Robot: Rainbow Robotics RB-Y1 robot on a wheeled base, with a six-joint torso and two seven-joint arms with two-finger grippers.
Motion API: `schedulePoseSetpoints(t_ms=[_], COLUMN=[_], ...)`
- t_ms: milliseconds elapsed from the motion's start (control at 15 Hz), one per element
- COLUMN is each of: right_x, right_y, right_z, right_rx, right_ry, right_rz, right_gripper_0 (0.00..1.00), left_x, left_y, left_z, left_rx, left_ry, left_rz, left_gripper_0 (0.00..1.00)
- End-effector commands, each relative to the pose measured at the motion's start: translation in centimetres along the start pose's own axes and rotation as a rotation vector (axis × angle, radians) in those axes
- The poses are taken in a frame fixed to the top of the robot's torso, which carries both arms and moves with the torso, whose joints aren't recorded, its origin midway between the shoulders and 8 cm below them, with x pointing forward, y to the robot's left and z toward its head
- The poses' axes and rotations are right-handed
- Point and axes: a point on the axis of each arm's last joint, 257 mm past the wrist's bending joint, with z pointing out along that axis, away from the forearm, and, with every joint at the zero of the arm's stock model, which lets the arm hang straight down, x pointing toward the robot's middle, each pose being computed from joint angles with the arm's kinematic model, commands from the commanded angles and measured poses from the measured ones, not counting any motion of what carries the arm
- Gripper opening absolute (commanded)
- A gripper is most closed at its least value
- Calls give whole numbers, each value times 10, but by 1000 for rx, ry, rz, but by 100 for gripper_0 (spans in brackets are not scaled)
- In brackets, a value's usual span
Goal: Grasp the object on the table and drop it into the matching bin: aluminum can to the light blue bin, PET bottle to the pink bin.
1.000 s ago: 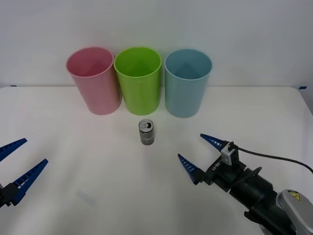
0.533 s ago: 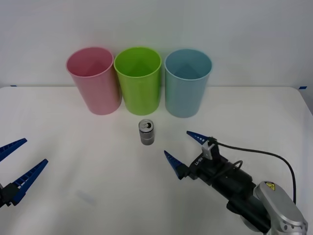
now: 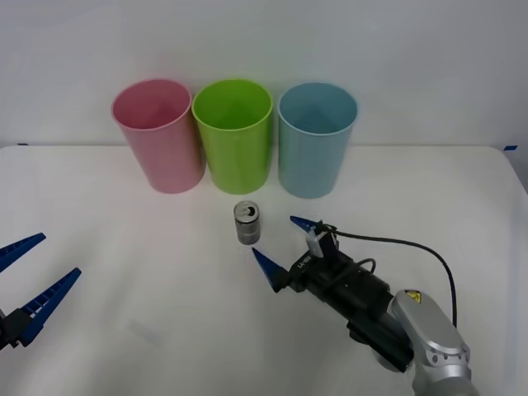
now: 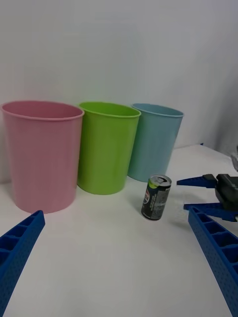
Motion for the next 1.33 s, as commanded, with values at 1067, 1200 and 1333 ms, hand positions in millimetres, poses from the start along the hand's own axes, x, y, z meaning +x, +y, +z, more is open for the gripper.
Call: schedulePoseSetpoints(t_ms=[1067,1200,1333], right_x=[2,3,3], right_y=[11,13,14], right_z=[77,77,78], right_rx=[25,24,23], right_ry=[83,86,88], right_rz=[-31,-33,-32], right_gripper_0=[100,100,100], left_x=[0,0,0], left_y=[0,0,0], left_z=[0,0,0], left_rx=[0,0,0], left_ry=[0,0,0], left_rz=[0,0,0], left_gripper_0=[100,100,100])
